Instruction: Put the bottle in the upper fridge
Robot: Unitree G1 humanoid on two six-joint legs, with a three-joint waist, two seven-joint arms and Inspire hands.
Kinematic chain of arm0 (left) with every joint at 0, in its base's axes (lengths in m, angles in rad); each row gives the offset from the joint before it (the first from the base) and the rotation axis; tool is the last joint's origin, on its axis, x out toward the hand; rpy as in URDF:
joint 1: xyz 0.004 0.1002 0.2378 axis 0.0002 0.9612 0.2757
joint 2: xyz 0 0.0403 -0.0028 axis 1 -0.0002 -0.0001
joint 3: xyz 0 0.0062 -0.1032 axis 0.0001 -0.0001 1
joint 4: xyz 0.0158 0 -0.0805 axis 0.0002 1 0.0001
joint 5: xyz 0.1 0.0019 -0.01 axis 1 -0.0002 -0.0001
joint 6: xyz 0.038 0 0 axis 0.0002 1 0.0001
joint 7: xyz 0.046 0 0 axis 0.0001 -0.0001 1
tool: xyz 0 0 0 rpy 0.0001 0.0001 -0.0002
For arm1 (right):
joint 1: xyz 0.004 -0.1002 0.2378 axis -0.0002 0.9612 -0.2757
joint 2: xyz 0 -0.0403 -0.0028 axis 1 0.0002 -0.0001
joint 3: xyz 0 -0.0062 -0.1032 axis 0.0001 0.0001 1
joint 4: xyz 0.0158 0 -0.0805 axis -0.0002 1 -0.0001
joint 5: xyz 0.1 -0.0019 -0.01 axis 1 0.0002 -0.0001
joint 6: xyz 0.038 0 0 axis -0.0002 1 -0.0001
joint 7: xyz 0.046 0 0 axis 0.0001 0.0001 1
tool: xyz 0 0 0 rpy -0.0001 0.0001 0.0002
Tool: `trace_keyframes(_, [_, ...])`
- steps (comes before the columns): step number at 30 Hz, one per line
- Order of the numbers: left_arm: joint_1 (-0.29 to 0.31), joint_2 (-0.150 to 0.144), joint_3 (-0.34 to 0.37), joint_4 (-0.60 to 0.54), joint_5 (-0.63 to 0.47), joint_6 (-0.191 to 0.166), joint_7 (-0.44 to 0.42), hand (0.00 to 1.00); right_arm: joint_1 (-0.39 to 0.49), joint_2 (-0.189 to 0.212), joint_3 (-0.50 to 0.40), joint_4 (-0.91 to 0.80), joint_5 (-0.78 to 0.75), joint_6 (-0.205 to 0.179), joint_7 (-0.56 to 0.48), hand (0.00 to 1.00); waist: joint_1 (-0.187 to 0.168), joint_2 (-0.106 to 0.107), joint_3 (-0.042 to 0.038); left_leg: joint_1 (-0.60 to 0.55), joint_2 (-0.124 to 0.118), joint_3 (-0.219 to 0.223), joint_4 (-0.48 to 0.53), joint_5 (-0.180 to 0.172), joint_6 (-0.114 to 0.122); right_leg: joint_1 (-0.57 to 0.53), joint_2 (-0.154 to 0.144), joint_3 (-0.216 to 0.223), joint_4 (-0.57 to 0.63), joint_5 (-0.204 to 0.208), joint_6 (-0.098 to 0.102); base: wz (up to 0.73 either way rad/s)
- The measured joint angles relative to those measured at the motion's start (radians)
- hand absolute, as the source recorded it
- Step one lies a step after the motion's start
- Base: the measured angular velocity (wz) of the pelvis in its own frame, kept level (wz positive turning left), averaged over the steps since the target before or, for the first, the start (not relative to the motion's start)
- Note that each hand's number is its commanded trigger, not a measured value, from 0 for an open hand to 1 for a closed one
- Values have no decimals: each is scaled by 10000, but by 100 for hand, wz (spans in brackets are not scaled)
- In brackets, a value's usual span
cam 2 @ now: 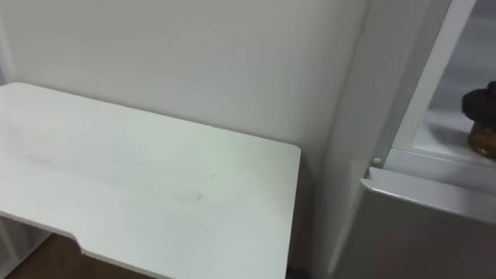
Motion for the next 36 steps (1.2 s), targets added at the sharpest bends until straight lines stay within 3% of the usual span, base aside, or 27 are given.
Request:
trace_keyframes(2, [12,106,-1,40,-3,3,1,0,-132,-154,189,77,-23,-107,-84,100,303,36,39,-79,0,-51,11,5,-5,-50,5,-48,1,0,-1,9])
trace_keyframes(6, [34,267,0,82,-25,-7,4,0,-498,-176,333,723,25,-395,-339,100,537,87,107,-161,-5,-171,-9,8,-11,-54,5,-174,1,0,-1,9])
trace_keyframes(7, [34,307,0,96,-111,-7,5,0,-644,-176,483,912,28,-511,-409,84,539,111,131,-242,-1,-209,33,7,-13,-60,15,-198,-3,1,-2,9])
trace_keyframes(10, [19,433,-2,65,-423,-6,7,0,-893,-191,654,1326,326,-711,-412,57,536,92,146,-412,6,-288,123,13,-27,-148,29,-277,-8,8,-13,7])
trace_keyframes(11, [16,501,-1,14,-423,-3,7,0,-921,-206,704,1503,416,-857,-377,3,535,67,169,-464,20,-311,192,0,-44,-156,53,-290,-30,18,-30,5])
trace_keyframes(12, [13,539,-1,1,-422,2,8,0,-943,-206,751,1598,447,-927,-374,0,537,91,193,-487,27,-325,216,-5,-51,-155,62,-315,-38,24,-40,7])
trace_keyframes(19, [-16,613,2,-340,-420,195,11,0,-979,-235,479,2331,678,-1136,79,0,533,155,201,-797,73,-592,624,-73,-95,-155,159,-507,-43,59,-97,9])
trace_keyframes(23, [-17,616,-64,-335,-412,281,10,0,-979,-307,491,2517,669,-1206,352,0,744,332,136,-777,123,-588,669,-70,-119,-117,213,-476,-49,88,-145,0])
trace_keyframes(26, [-16,613,-418,-359,-418,408,8,0,-980,-305,509,2533,709,-1333,693,0,793,418,140,-745,194,-547,648,-38,-166,-116,259,-454,-47,108,-178,-4])
trace_keyframes(31, [-20,609,-424,-358,-426,410,8,0,-971,-260,565,2490,721,-1354,1150,0,773,317,101,-554,221,-496,449,31,-247,-118,284,-370,-60,77,-264,-6])
trace_keyframes(33, [-15,609,-423,-360,-427,410,8,0,-888,-248,578,2495,792,-1360,1267,0,768,289,124,-416,222,-458,348,70,-258,-2,298,-323,-143,78,-279,-3])
trace_keyframes(36, [-6,614,-423,-430,-432,410,9,0,-489,-250,664,2441,801,-1397,1515,0,754,118,64,-191,206,-460,305,57,-270,211,345,-293,-406,78,-297,1])
